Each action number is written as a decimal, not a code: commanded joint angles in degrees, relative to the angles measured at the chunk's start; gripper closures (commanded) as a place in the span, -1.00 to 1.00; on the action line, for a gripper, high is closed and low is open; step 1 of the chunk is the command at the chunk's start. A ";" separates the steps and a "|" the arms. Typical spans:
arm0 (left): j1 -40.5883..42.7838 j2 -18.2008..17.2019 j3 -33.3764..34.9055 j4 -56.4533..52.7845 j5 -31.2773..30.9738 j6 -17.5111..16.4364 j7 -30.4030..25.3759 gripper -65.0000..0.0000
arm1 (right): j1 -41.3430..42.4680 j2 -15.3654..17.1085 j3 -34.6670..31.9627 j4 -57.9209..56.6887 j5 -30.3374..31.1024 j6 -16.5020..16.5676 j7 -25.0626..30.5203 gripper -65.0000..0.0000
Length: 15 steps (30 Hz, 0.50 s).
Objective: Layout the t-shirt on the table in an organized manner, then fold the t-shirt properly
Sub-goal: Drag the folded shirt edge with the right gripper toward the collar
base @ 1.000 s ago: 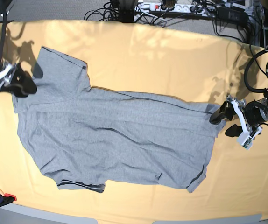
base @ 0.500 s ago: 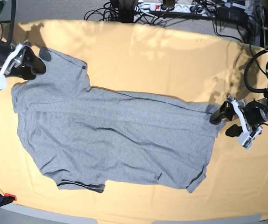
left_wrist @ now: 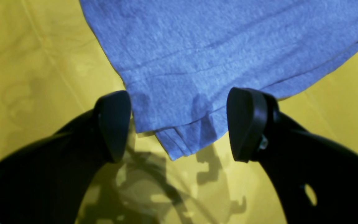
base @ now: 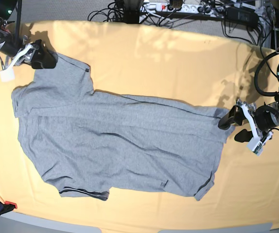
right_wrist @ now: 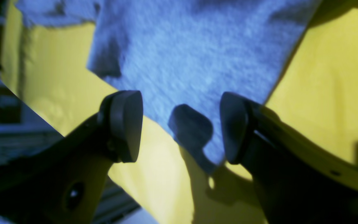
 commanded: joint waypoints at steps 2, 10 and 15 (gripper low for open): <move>-1.27 -1.22 -0.63 0.74 -1.33 0.07 -1.20 -0.49 | 0.15 -0.13 0.17 -0.66 -0.44 -0.01 0.48 -0.26; -1.25 -1.25 -0.63 0.74 -1.31 0.07 -1.20 -0.49 | 0.26 0.26 0.28 0.37 -0.52 -0.01 0.33 1.00; -1.25 -1.22 -0.63 0.74 -1.33 0.07 -1.20 -0.49 | 0.26 1.20 0.46 7.91 -0.44 -0.01 0.42 1.00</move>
